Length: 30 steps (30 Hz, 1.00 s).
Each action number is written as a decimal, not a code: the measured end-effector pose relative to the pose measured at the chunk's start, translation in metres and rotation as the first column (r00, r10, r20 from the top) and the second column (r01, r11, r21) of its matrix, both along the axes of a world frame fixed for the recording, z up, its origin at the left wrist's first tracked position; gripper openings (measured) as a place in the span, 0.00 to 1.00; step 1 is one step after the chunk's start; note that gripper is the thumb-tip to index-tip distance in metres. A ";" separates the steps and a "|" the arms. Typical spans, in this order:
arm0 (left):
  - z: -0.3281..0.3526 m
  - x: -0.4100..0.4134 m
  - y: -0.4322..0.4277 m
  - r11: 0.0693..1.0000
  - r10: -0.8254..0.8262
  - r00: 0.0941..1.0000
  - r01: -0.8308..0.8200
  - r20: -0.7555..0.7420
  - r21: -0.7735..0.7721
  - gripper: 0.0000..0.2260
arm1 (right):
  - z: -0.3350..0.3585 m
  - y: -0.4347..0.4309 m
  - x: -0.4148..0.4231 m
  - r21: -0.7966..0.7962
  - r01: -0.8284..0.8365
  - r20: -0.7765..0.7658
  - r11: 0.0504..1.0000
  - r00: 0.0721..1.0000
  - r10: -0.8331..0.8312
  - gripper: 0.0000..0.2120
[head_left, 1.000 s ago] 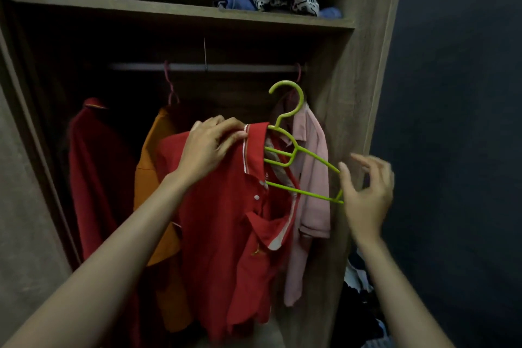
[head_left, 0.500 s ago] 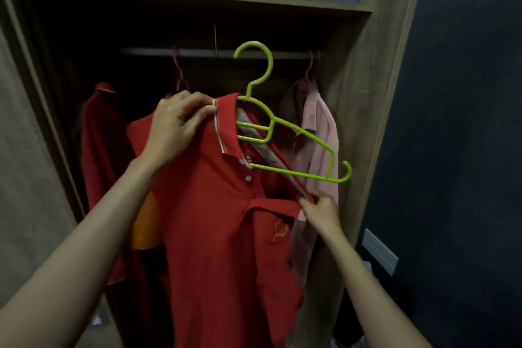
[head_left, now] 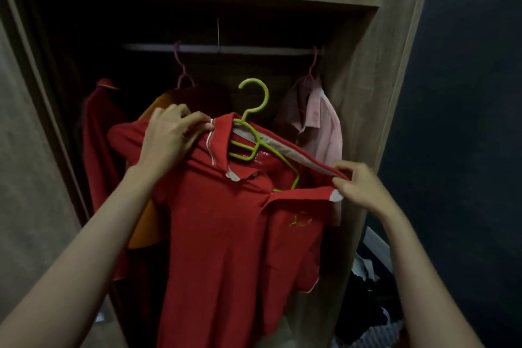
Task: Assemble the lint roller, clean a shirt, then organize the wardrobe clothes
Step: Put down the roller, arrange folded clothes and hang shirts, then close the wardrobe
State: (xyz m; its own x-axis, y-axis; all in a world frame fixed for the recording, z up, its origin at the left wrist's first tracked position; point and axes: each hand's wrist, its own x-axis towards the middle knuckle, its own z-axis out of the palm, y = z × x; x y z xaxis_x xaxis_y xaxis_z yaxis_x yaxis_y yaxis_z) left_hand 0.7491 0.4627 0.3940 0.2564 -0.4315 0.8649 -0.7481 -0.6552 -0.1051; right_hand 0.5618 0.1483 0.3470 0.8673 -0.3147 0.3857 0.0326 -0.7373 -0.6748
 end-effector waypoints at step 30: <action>-0.014 -0.020 -0.027 0.748 -0.550 0.824 0.413 -0.137 -0.519 0.06 | 0.024 0.029 0.019 -0.145 0.016 0.501 0.989 0.863 0.060 0.13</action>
